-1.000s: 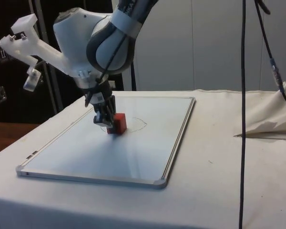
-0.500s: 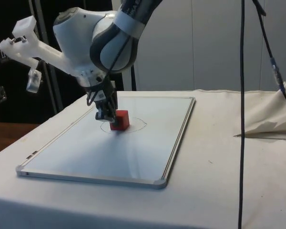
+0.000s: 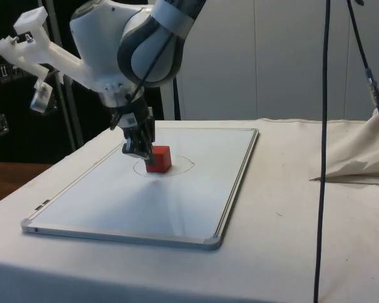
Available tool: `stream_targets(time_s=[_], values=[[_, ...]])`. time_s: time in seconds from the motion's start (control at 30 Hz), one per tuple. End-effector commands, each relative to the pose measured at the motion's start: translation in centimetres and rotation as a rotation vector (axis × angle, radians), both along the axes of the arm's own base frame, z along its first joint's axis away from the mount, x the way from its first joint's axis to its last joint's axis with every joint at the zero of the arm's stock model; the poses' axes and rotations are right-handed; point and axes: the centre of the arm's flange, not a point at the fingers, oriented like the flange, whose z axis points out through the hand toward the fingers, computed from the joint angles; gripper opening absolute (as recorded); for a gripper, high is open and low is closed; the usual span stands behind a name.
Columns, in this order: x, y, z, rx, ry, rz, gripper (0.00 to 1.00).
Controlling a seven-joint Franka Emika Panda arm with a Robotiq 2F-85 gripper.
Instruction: Push the cube into the marked area.
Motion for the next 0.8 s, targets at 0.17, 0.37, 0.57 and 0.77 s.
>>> stream_targets(time_s=[0.17,0.37,0.57,0.77], values=[[0.1,0.5,1.4,0.029,-0.023,-0.013,0.0],[0.3,1.0,2.6,0.048,-0.041,-0.018,0.0],[0.5,1.4,3.4,0.064,-0.055,-0.019,0.0],[0.7,1.8,3.8,0.072,-0.066,-0.023,0.0]])
